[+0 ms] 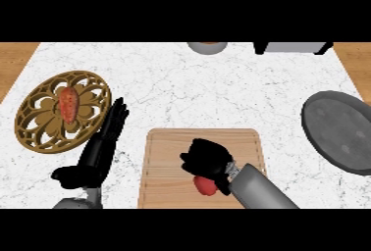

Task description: Pick the bell pepper from the cutting board and place it in the pan

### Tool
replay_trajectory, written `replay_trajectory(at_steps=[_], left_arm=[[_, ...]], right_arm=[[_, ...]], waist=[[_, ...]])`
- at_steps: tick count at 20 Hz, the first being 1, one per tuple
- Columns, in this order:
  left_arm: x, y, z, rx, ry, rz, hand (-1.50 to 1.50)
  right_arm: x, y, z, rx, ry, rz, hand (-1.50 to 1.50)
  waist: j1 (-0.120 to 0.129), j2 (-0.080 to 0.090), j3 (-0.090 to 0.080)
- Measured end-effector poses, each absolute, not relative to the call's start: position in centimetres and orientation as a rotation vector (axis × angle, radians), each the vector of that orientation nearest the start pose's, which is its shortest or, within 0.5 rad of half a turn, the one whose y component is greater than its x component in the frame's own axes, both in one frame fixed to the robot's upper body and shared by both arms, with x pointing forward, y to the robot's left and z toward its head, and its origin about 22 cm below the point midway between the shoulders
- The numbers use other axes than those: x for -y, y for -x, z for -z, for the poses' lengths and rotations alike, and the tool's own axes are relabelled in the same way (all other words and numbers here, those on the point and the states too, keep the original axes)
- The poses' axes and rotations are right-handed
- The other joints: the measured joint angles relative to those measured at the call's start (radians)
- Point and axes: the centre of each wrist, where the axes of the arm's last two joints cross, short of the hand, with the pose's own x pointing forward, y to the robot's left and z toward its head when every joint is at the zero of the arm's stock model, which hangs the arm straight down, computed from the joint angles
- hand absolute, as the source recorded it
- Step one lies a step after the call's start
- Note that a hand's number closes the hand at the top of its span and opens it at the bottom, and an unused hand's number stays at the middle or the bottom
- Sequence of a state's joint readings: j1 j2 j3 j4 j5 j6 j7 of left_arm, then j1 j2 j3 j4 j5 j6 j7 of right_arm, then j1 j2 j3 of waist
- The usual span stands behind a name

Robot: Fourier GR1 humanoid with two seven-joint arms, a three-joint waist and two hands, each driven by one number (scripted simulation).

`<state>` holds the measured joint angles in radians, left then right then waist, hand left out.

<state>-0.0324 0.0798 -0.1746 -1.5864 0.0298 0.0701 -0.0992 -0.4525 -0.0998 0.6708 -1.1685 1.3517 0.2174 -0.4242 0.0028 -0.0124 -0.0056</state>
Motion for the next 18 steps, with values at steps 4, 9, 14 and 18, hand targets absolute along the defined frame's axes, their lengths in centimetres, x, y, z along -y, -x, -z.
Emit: replay_trajectory(at_steps=[4,9,14,18], left_arm=[[-20.7,-24.2,-1.1,1.694,0.053,0.122,0.0],[-22.1,-23.6,-0.6,1.681,-0.005,0.074,0.0],[-22.2,-23.3,-0.6,1.679,-0.021,0.056,0.0],[-22.4,-23.2,-0.5,1.677,-0.011,0.065,0.0]], right_arm=[[9.3,-27.8,0.1,-2.156,-0.485,2.783,1.5],[15.6,-26.5,1.0,-2.58,-0.898,2.802,1.5],[20.6,-23.6,-1.4,-2.929,-1.362,2.464,1.5],[23.1,-20.4,-4.7,-3.185,-1.542,2.095,1.5]], waist=[[-0.014,0.003,0.001],[-0.082,-0.006,0.004],[-0.101,-0.011,0.005],[-0.085,-0.006,0.004]])
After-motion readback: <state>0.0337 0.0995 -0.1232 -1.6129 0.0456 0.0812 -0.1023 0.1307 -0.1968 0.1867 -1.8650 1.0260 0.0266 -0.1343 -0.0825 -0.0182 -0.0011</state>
